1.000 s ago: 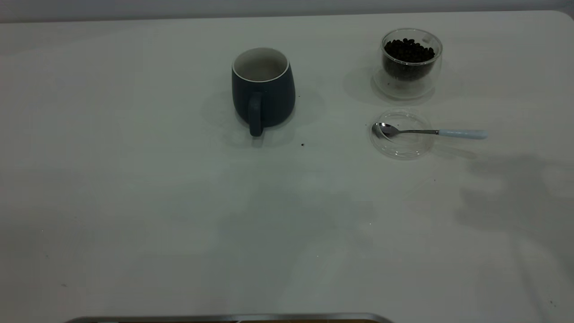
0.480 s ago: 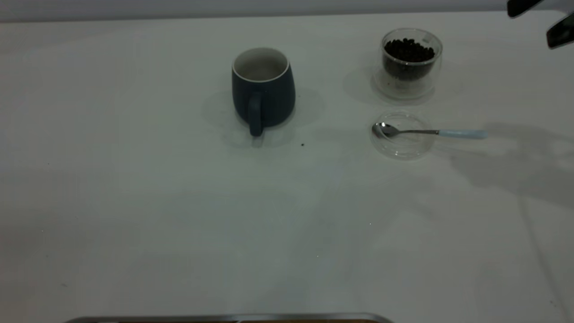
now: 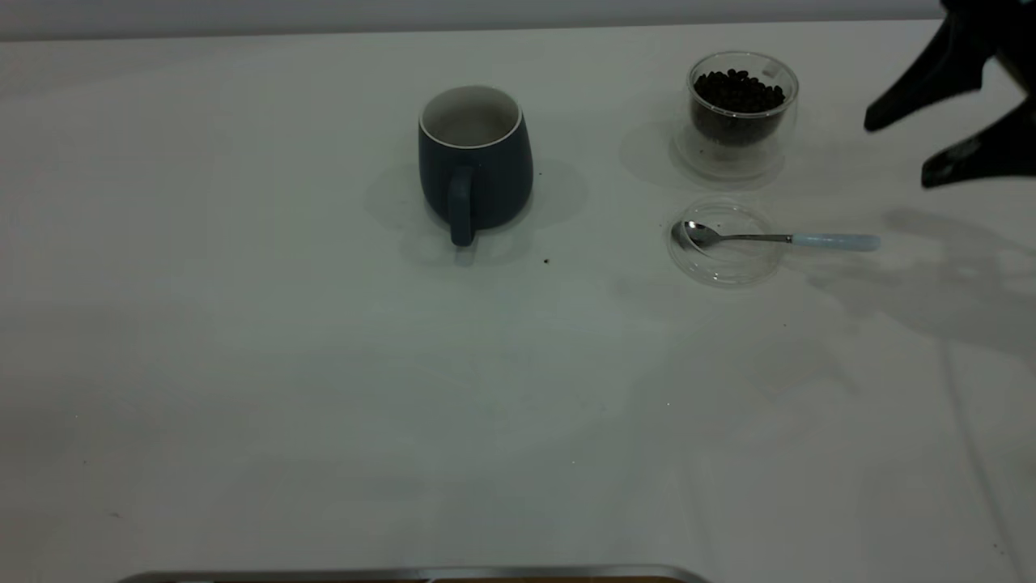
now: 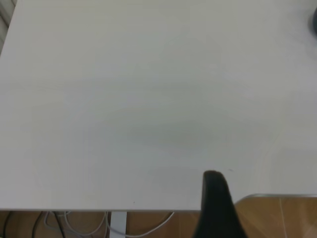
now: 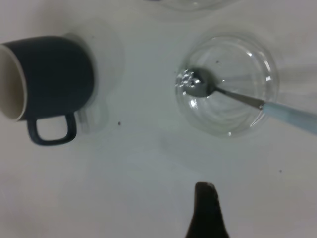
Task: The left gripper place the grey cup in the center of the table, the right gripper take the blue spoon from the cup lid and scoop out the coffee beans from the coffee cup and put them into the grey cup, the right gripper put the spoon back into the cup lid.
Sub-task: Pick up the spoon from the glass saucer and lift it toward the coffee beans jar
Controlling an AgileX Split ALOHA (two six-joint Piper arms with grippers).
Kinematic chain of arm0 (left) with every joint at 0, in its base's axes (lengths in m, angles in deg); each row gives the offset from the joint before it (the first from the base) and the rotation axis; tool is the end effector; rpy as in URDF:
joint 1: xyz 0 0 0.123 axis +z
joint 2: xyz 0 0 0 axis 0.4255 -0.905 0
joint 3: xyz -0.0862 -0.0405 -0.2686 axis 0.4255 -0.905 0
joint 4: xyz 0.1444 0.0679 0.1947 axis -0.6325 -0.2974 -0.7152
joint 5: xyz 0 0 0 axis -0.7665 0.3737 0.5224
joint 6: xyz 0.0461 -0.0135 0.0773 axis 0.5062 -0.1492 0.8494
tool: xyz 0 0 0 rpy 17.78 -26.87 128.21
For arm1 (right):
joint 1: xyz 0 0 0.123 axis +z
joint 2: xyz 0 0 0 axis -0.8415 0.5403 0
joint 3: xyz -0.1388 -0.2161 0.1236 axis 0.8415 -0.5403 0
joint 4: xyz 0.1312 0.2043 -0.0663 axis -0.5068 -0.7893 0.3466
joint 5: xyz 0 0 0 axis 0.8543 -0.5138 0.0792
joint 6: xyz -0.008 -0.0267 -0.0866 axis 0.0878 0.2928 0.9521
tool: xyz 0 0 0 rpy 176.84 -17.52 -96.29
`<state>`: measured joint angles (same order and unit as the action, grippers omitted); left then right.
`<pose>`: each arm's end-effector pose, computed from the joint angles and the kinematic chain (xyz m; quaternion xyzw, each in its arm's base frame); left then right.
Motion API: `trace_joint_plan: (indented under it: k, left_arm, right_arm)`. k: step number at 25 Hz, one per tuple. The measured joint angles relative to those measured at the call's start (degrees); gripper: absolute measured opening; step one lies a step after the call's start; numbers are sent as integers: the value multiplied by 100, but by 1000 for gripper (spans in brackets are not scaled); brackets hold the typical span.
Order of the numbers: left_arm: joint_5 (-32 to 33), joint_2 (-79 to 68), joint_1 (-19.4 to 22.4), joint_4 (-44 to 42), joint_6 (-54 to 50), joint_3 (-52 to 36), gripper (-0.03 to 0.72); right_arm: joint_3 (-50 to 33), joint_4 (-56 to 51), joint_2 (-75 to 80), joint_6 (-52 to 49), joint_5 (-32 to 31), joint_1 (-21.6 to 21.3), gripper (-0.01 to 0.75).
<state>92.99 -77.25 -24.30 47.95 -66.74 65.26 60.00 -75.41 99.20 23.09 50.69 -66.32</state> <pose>-0.0088 0.0005 0.2665 -0.0046 0.8719 0.0088 0.4896 0.3350 -0.0018 0.0796 0.1827 0.9296 0.2983 0.1162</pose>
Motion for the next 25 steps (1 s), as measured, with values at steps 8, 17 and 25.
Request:
trace_joint_plan:
  k: [8, 17, 25]
  left_arm:
    - [0, 0, 0, 0, 0, 0, 567]
    - [0, 0, 0, 0, 10, 0, 567]
    - [4, 0, 0, 0, 10, 0, 567]
  right_arm:
    - [0, -912, 869, 921, -51, -124, 604]
    - [17, -1853, 1399, 1971, -92, -250, 602]
    - [54, -2754, 1896, 3058, -587, -275, 598]
